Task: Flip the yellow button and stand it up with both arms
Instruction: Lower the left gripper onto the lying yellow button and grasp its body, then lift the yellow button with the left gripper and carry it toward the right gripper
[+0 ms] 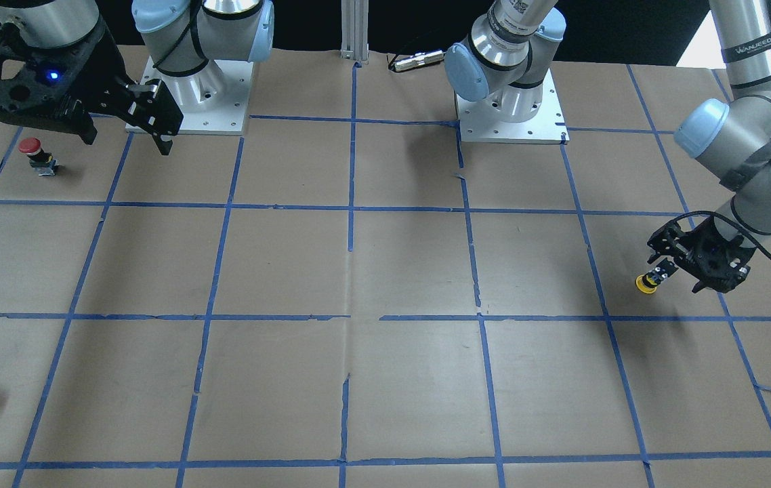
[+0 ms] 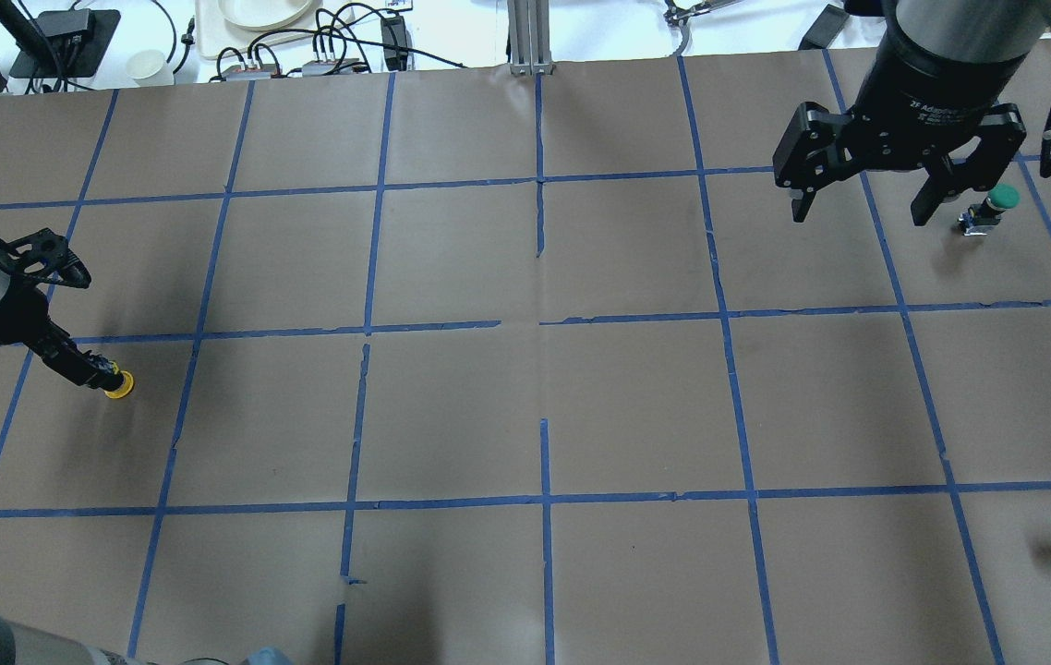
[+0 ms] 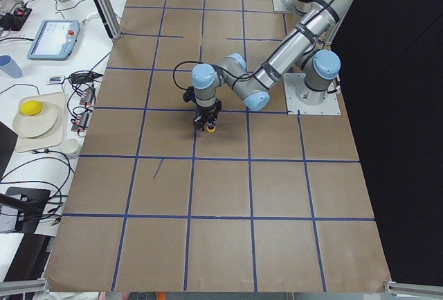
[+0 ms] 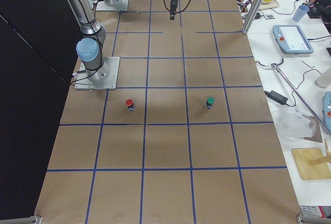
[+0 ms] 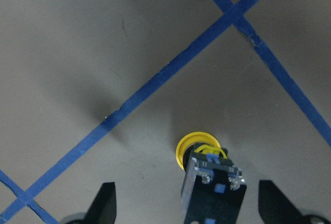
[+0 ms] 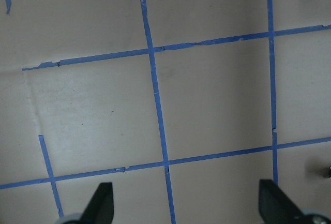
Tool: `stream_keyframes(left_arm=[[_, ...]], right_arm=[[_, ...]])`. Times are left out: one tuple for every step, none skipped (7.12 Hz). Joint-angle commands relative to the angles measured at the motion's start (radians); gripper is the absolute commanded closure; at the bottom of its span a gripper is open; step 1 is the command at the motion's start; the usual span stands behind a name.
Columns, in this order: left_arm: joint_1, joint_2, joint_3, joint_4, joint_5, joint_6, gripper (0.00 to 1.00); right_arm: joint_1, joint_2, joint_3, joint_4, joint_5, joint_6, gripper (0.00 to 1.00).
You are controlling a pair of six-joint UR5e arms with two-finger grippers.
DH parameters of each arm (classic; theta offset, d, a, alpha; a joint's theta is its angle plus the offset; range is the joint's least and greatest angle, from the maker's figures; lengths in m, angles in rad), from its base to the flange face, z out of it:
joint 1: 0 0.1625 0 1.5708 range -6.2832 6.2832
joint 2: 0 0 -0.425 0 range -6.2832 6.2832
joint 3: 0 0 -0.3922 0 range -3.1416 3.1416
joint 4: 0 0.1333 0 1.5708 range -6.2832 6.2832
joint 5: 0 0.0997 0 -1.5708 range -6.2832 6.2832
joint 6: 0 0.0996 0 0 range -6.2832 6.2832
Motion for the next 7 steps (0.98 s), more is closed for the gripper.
stream_keyframes(left_arm=[[0.005, 0.000, -0.003, 0.001, -0.034, 0.025, 0.77], [0.007, 0.001, -0.003, 0.009, -0.068, 0.051, 0.98], [0.007, 0.004, 0.002, 0.007, -0.068, 0.051, 0.99], [0.007, 0.024, -0.003, 0.001, -0.107, 0.033, 0.99], [0.002, 0.047, 0.015, -0.020, -0.144, 0.013, 0.99], [-0.008, 0.079, 0.023, -0.079, -0.196, -0.057, 0.99], [-0.023, 0.086, 0.044, -0.109, -0.285, -0.146, 0.99]], right_arm=[[0.000, 0.000, 0.002, -0.005, 0.000, 0.000, 0.00], [0.000, 0.000, 0.002, -0.005, 0.000, 0.000, 0.00], [0.000, 0.000, 0.002, -0.001, 0.000, 0.000, 0.00], [0.000, 0.000, 0.002, -0.004, 0.000, 0.000, 0.00], [0.000, -0.001, 0.002, -0.001, 0.000, 0.000, 0.00], [0.000, 0.000, 0.002, -0.002, 0.003, 0.002, 0.00], [0.000, -0.001, 0.000, -0.004, 0.012, 0.000, 0.00]])
